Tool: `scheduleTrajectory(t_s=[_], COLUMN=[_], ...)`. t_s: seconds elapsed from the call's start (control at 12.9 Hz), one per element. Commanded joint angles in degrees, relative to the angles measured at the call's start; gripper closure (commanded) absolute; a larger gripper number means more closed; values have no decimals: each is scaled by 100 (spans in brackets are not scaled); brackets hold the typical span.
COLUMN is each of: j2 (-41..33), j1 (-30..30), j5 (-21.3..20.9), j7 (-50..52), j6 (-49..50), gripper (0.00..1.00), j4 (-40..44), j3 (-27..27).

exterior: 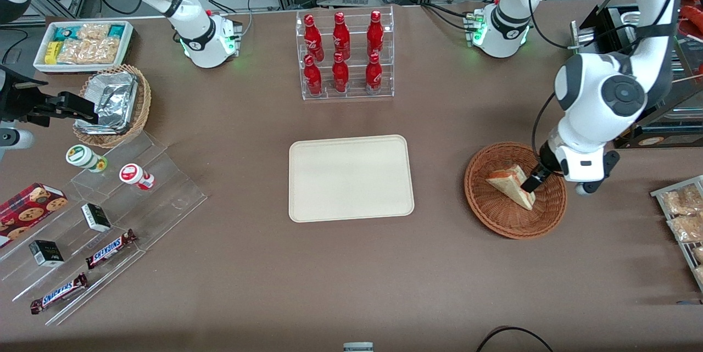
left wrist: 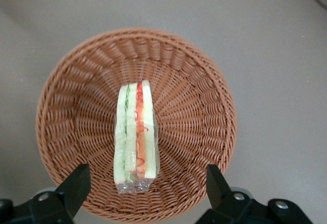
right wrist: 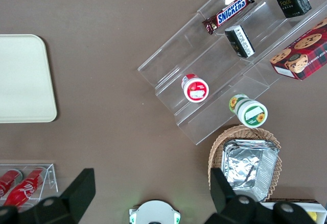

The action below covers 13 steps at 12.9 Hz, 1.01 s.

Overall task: Place sandwich from basket to tray
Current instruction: 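Close the left gripper on the wrapped sandwich and lift it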

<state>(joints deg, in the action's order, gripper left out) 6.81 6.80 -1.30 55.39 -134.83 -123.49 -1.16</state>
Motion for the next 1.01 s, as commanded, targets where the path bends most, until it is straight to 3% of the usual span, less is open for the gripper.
scheduleTrajectory(t_s=[0.0,0.93], j2=[-48,611], j1=[75,84], j5=[-37,-46], j7=[323,341], j6=[-193,-825], gripper=[0,0], j4=[-315,-456], j3=[37,37])
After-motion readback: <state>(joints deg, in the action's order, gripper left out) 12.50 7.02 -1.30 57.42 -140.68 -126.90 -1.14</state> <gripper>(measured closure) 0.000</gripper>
